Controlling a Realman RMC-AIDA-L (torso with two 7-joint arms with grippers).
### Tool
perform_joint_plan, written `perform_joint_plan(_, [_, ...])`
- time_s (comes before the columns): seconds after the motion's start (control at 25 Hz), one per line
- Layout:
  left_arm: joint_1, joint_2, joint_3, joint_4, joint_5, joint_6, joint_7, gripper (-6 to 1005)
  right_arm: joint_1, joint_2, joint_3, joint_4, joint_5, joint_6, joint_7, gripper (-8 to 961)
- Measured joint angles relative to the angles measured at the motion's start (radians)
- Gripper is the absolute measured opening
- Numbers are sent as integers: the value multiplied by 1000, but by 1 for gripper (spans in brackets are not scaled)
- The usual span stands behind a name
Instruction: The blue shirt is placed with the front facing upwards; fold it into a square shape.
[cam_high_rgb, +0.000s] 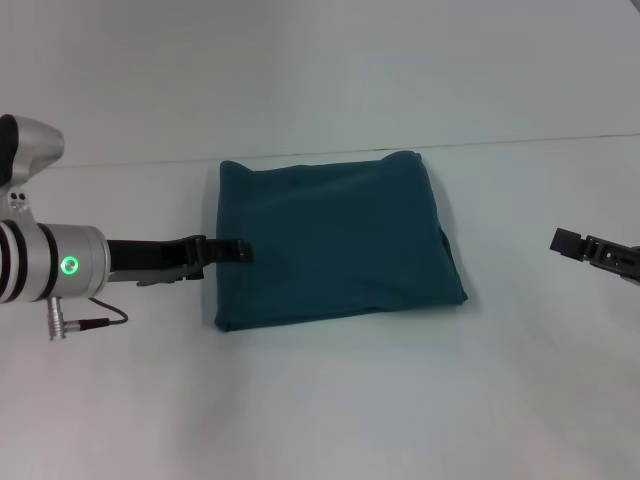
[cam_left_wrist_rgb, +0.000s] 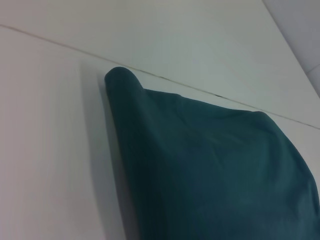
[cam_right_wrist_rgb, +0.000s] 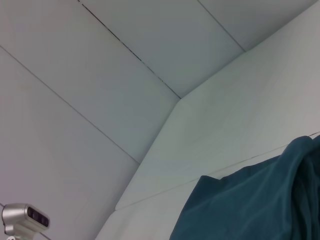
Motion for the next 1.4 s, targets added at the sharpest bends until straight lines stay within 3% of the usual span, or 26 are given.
perform_joint_plan(1.4, [-3,2,6,-24,1,-19,-4,923,1,0,0,11,0,-1,0,602])
